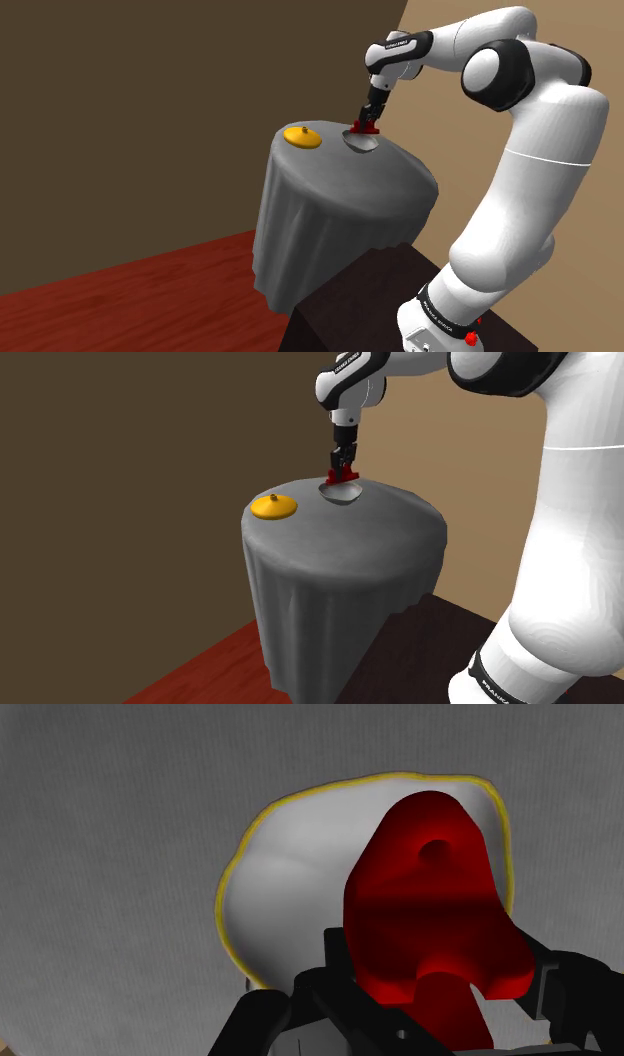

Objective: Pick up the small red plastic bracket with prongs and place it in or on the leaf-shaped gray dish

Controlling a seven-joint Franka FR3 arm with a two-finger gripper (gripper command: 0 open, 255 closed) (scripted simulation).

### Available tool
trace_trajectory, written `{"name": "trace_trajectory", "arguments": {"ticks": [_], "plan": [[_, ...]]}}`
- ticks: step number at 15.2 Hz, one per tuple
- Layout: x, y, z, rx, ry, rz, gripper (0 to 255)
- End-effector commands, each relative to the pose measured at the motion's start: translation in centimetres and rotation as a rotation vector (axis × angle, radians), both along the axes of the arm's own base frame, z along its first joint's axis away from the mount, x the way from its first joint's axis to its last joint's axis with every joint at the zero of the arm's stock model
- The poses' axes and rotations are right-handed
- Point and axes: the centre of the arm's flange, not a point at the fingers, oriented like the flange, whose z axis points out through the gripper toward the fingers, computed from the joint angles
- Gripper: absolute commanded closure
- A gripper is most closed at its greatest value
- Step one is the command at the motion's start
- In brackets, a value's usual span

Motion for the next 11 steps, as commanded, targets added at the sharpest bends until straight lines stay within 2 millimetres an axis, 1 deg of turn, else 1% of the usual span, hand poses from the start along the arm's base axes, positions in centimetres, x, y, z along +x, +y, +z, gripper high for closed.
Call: {"name": "trace_trajectory", "arguments": {"ticks": [1,6,7,11], "plan": [[0.0,0.0,-1.2,0.0,0.0,0.0,255],[0.0,0.0,-3.8,0.0,0.0,0.0,255],[0.0,0.0,-4.1,0.0,0.0,0.0,255],[0.0,0.0,-4.1,0.0,0.0,0.0,255]]}}
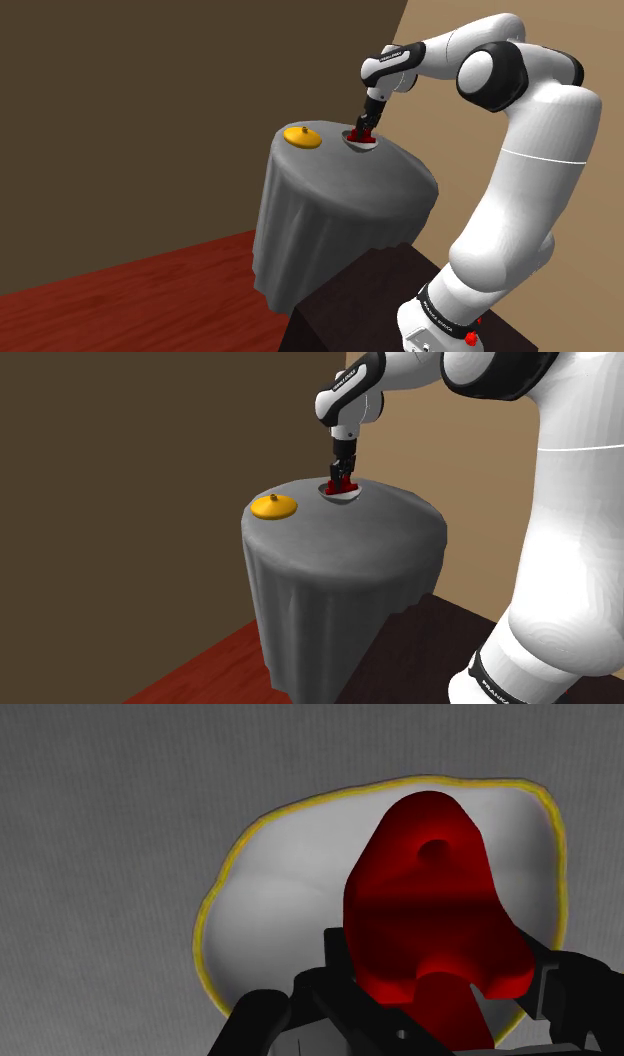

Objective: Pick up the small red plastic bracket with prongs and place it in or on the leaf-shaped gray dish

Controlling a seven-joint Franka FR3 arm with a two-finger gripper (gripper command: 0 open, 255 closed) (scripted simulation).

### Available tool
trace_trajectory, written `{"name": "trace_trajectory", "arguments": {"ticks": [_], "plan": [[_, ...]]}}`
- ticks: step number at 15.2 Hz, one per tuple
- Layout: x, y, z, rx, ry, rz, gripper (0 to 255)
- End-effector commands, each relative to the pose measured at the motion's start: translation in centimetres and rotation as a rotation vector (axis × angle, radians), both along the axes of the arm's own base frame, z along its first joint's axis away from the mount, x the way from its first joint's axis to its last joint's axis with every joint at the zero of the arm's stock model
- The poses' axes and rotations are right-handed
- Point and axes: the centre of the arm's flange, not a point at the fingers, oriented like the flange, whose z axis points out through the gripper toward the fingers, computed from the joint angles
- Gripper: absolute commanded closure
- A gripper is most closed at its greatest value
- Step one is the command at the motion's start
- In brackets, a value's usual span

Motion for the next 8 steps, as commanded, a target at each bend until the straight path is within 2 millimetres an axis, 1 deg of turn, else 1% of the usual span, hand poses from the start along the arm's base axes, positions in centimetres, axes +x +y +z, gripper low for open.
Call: {"name": "trace_trajectory", "arguments": {"ticks": [1,3,4,8], "plan": [[0.0,-0.01,-0.05,0.0,0.0,0.0,255],[0.0,-0.01,-0.05,0.0,0.0,0.0,255],[0.0,0.0,-0.05,0.0,0.0,0.0,0],[0.0,0.0,-0.04,0.0,0.0,0.0,0]]}}
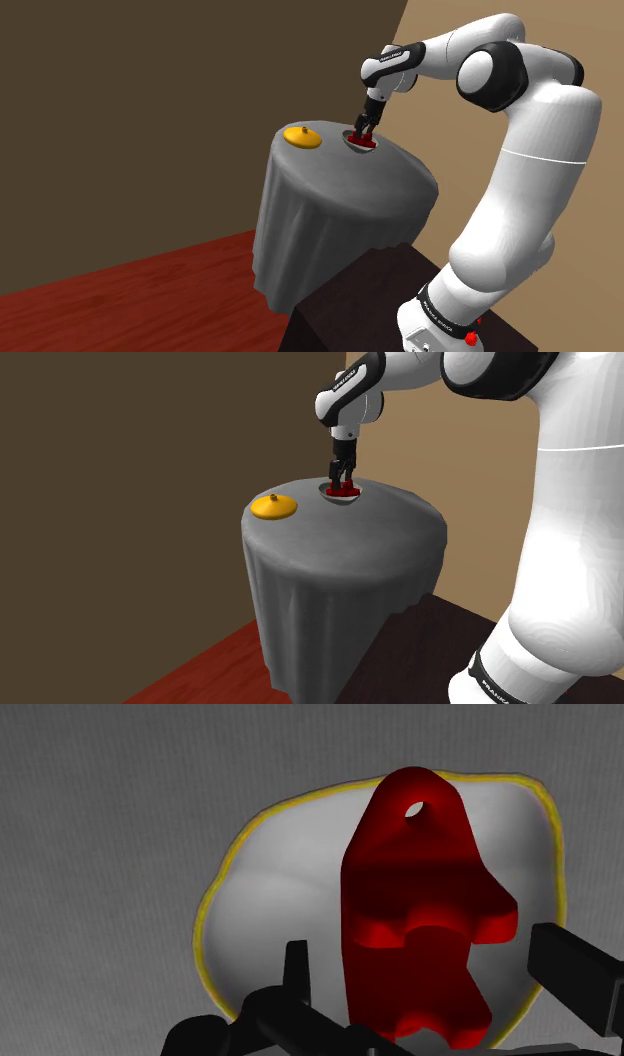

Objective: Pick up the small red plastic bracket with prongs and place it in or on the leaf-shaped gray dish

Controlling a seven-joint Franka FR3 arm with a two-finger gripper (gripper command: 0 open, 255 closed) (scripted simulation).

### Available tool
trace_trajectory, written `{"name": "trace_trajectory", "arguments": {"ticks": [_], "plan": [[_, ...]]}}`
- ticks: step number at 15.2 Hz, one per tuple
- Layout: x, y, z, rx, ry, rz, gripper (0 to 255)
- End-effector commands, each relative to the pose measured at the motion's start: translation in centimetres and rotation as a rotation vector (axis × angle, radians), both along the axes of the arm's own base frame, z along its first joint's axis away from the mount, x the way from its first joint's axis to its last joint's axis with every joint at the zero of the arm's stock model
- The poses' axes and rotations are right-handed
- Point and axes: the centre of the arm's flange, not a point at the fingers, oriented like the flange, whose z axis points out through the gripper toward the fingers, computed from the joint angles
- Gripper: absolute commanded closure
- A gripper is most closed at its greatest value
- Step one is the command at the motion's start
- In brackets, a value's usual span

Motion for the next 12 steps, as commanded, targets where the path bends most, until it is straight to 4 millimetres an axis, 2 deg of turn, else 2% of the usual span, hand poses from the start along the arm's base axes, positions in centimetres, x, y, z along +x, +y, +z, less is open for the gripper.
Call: {"name": "trace_trajectory", "arguments": {"ticks": [1,5,12], "plan": [[0.0,0.0,0.0,0.0,0.0,0.0,0],[0.0,0.0,5.0,0.0,0.0,0.0,0],[0.0,0.0,5.0,0.0,0.0,0.0,0]]}}
